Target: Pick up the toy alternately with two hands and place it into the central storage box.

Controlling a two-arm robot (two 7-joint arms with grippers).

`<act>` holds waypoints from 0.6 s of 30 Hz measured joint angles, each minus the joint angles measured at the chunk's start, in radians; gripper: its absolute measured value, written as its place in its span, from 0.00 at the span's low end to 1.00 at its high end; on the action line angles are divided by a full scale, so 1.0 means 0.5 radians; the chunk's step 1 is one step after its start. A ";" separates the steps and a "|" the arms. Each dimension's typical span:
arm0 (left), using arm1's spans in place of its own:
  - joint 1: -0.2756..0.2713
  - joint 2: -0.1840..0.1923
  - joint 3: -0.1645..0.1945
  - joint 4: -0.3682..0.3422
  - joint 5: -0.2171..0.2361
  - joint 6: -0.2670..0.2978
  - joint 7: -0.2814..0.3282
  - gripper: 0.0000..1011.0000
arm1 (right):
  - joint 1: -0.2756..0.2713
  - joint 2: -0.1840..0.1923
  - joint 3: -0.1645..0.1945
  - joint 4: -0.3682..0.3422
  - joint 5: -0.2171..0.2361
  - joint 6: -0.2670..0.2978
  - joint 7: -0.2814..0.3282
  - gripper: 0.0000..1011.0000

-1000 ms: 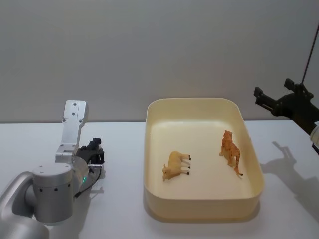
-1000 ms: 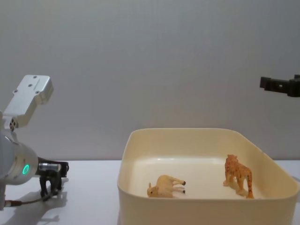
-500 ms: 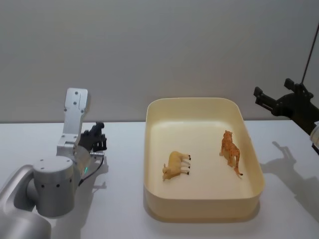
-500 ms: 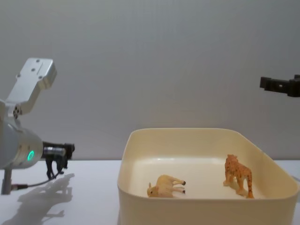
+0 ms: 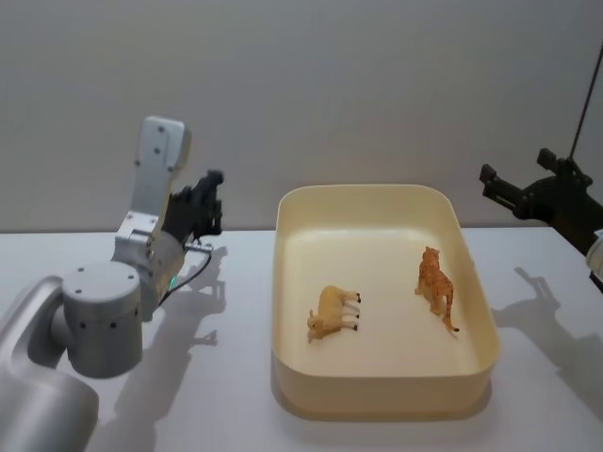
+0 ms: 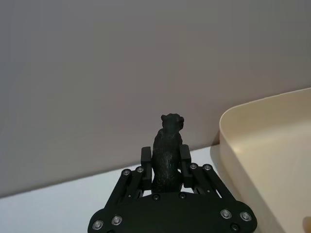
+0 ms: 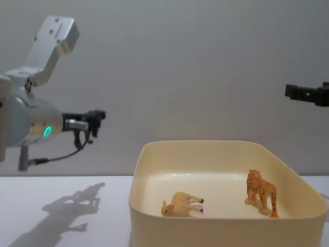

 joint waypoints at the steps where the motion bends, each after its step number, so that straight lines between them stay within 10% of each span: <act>1: -0.013 0.000 0.001 -0.001 0.027 -0.021 -0.047 0.30 | 0.000 0.000 0.000 0.000 0.000 0.000 0.000 0.99; 18: -0.165 -0.001 0.019 0.024 0.308 -0.214 -0.582 0.30 | 0.000 0.000 0.000 0.000 0.000 0.000 0.000 0.99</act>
